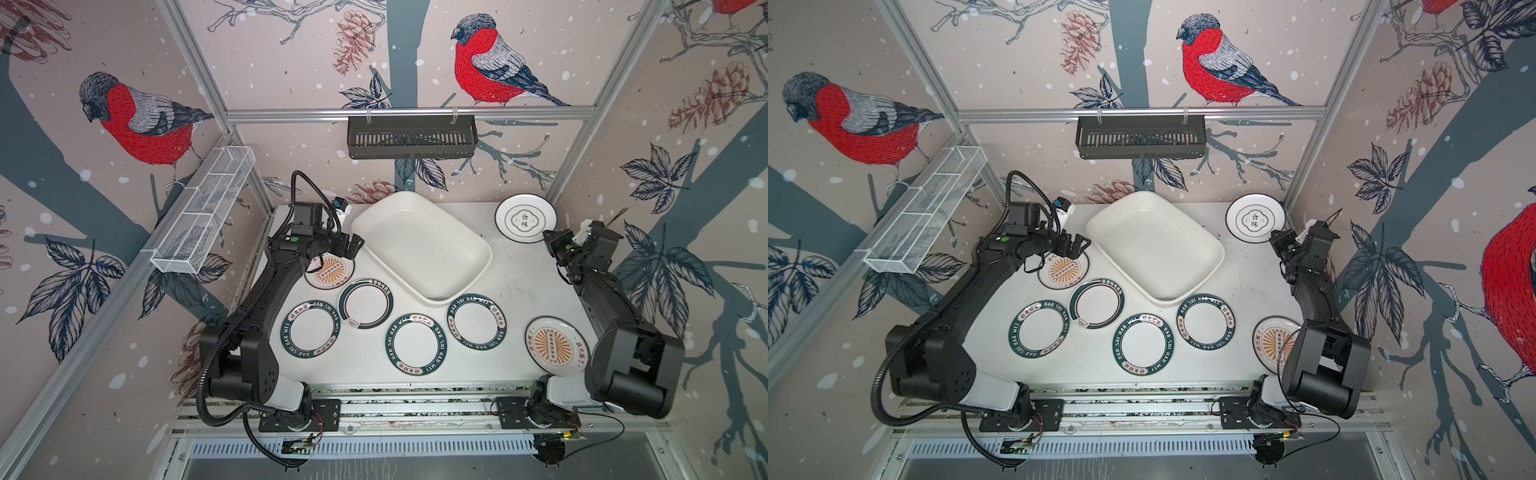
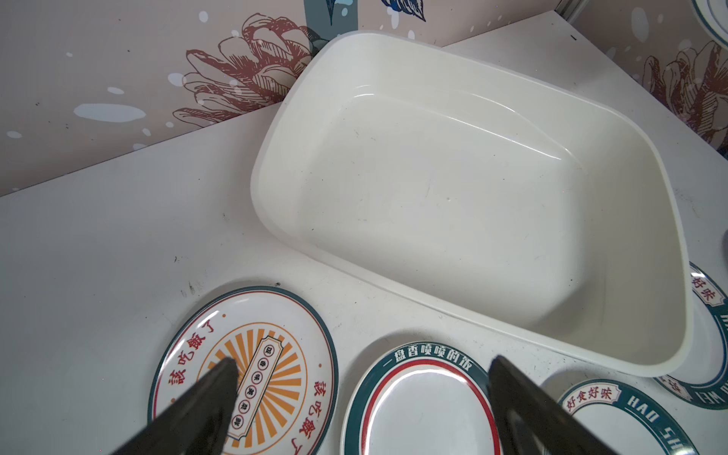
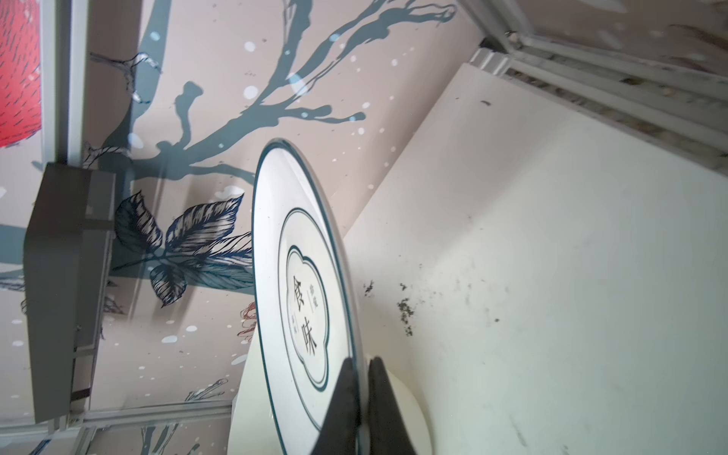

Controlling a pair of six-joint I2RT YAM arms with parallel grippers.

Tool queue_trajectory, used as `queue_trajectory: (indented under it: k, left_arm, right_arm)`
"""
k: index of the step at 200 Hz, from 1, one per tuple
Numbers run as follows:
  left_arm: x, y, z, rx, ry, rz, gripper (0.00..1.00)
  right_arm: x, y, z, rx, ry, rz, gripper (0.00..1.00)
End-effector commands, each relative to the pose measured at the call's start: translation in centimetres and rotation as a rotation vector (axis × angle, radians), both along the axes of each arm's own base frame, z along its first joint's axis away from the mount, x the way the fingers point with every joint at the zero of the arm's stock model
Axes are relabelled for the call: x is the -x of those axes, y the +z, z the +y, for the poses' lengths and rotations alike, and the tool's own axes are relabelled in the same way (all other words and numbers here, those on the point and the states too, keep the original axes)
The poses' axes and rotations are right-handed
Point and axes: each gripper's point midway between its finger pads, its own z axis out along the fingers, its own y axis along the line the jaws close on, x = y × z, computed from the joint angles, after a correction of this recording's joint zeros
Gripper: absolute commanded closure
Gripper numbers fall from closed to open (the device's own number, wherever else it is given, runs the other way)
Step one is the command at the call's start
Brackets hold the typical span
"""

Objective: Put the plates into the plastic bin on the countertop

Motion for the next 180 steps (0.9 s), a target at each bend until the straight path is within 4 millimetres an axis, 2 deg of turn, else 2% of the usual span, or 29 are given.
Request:
queue_trajectory:
  k: [1, 49, 99, 144, 180]
  left_arm:
    - [-0.6, 1.0, 0.3, -0.01, 0.018, -0.047, 0.02]
    - [-0.5, 1.1, 0.5, -0.02, 0.025, -0.055, 0.02]
    - [0.2, 1.3, 0.2, -0.014, 0.001, -0.058, 0.02]
    - [0.6, 1.4, -0.1, 0.009, -0.014, -0.053, 0.02]
    - [0.8, 1.6, -0.5, 0.027, -0.029, -0.051, 0.02]
  right_arm:
    - [-1.2, 1.7, 3.1, 0.045, 0.058, -0.033, 0.98]
    - [-4.5, 2.8, 13.3, 0.049, 0.229, -0.06, 0.98]
    - [-7.1, -0.1, 23.1, 0.033, 0.379, -0.032, 0.98]
    - [-9.1, -4.8, 29.0, 0.006, 0.446, 0.029, 0.98]
    - [-10.5, -8.4, 31.7, -0.005, 0.461, 0.09, 0.98]
